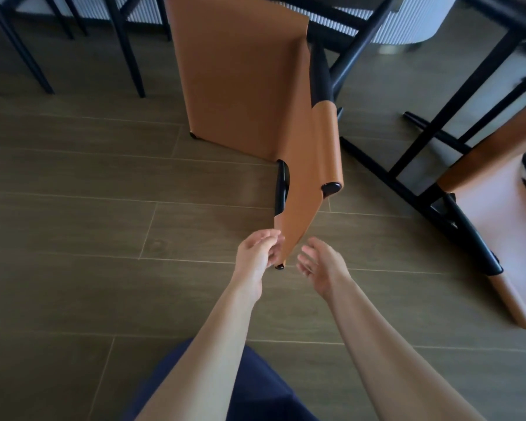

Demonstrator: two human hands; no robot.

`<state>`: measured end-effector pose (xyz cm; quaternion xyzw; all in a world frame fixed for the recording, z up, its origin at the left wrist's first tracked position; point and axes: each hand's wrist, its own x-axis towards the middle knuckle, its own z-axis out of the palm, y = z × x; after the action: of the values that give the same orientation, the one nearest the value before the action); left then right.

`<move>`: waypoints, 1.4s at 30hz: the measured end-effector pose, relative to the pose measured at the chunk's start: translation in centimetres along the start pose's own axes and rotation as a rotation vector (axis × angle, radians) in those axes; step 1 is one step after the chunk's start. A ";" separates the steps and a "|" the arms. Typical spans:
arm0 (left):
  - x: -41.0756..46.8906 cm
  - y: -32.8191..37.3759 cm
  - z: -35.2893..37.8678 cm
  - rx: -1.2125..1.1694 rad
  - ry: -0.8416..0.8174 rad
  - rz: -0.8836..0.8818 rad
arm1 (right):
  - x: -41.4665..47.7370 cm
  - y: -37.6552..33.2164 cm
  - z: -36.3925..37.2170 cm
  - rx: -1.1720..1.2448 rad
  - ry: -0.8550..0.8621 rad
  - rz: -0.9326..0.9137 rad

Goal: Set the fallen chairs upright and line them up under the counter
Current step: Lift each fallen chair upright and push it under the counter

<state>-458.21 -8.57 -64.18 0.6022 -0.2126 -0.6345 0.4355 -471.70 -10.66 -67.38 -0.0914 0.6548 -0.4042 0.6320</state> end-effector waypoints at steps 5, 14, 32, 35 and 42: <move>2.0 -2.0 0.4 -0.001 -0.023 -0.043 | 2.4 0.5 1.6 -0.200 -0.007 -0.146; 3.5 -3.3 1.2 0.002 -0.026 -0.081 | 3.6 -0.4 3.0 -0.573 0.123 -0.400; 1.2 -3.8 -1.2 0.006 0.042 -0.076 | 0.0 -2.2 4.9 -0.750 0.093 -0.466; 0.7 -3.4 -1.5 0.015 0.060 -0.085 | -1.2 -1.4 4.7 -0.743 0.078 -0.432; -3.4 -2.5 -1.3 0.079 0.043 -0.092 | -5.6 -0.5 2.9 -0.739 0.117 -0.342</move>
<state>-458.10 -4.17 -64.38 0.6415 -0.2003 -0.6318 0.3863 -468.28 -8.65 -62.50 -0.3968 0.7661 -0.2453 0.4421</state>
